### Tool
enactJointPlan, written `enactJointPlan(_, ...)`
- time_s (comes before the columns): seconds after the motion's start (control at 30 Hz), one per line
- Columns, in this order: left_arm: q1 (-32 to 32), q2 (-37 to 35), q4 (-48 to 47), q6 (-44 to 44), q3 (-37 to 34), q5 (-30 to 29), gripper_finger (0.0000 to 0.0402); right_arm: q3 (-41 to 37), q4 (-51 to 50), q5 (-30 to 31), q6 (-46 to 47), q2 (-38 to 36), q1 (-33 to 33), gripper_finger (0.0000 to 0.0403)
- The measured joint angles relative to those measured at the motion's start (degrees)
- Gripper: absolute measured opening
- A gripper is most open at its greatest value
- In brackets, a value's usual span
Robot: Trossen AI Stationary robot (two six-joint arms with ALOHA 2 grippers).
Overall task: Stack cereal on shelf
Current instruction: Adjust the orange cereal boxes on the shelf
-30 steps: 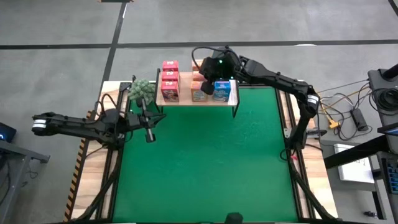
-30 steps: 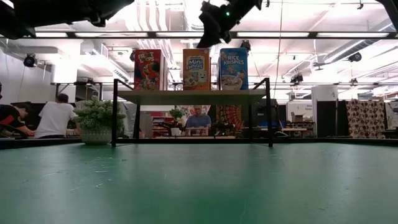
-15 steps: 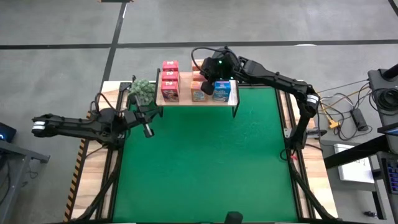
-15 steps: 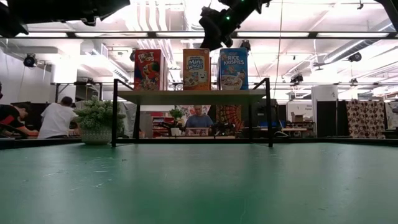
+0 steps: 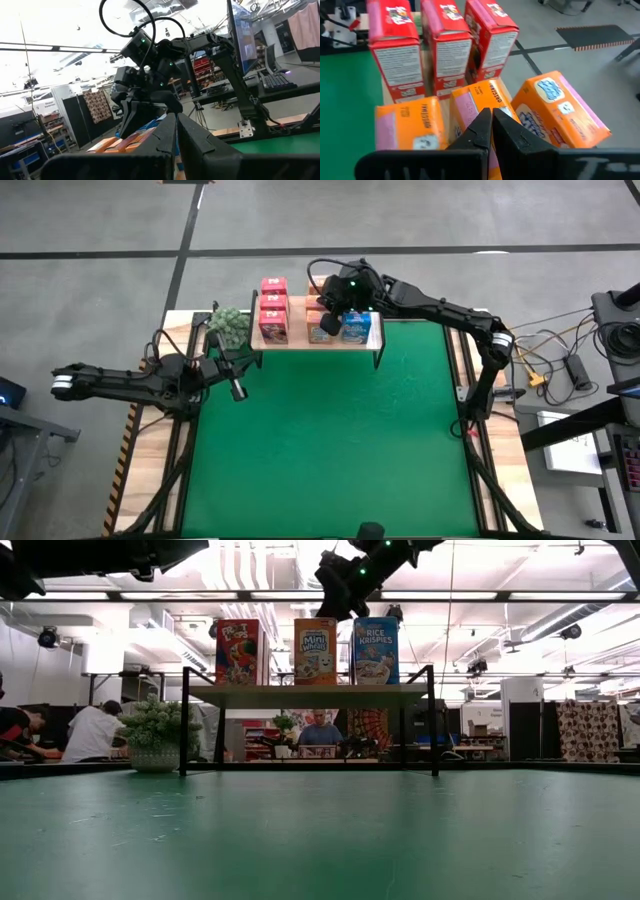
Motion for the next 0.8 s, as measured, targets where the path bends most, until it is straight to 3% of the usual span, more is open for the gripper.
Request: enactJointPlan(0.8, -0.02, 0.0, 0.0, -0.19, 0.0, 0.02, 0.0, -0.02, -2.15, 0.72, -4.74, 0.07, 0.37, 0.0009)
